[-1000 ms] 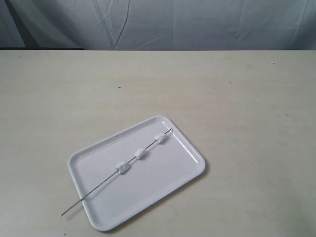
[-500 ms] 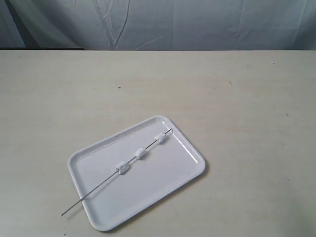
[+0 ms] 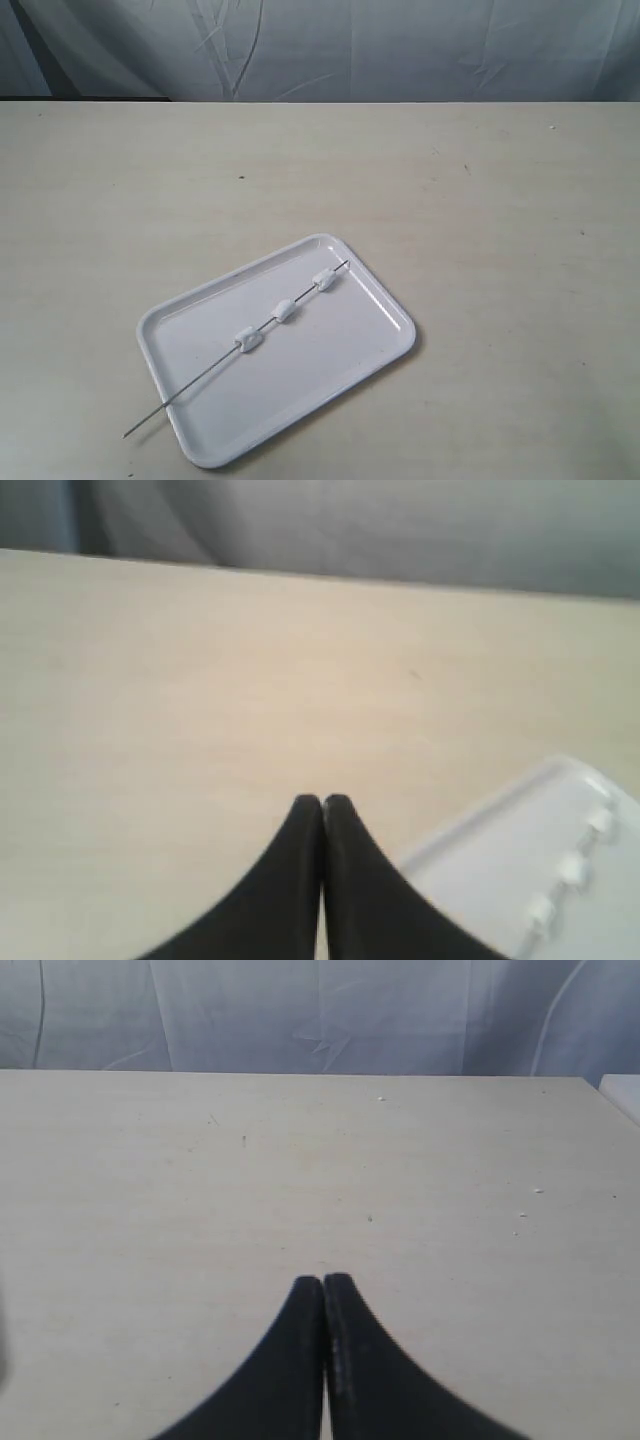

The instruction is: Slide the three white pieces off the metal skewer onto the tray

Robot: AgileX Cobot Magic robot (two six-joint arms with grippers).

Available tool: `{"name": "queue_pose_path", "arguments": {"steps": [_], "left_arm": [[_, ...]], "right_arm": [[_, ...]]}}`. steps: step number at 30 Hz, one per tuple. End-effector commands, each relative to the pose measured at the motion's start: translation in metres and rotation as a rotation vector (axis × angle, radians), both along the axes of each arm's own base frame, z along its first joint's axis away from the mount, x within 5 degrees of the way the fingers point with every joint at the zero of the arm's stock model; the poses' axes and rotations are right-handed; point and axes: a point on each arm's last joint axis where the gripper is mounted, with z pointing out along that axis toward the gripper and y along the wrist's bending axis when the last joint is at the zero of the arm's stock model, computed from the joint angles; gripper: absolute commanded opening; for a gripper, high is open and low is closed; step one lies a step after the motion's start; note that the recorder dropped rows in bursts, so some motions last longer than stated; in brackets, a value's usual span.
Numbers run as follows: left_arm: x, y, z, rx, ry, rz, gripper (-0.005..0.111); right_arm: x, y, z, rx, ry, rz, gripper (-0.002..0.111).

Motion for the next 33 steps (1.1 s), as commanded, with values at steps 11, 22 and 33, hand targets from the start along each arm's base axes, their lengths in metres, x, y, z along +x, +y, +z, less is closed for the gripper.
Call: {"name": "queue_pose_path", "arguments": {"steps": [11,22,33], "left_arm": [[0.062,-0.043,-0.046,-0.156,0.391,-0.599,0.0],[0.11,-0.085,-0.084,0.079,0.702,-0.762,0.0],[0.118,-0.11,-0.099,0.285,0.74,-0.679,0.0]], "right_arm": [[0.0,0.0,0.0,-0.001,-0.005,-0.005,-0.001],[0.0,0.0,0.0,-0.001,-0.005,-0.005,-0.001],[0.0,0.0,0.0,-0.001,-0.005,-0.005,-0.001]]}}
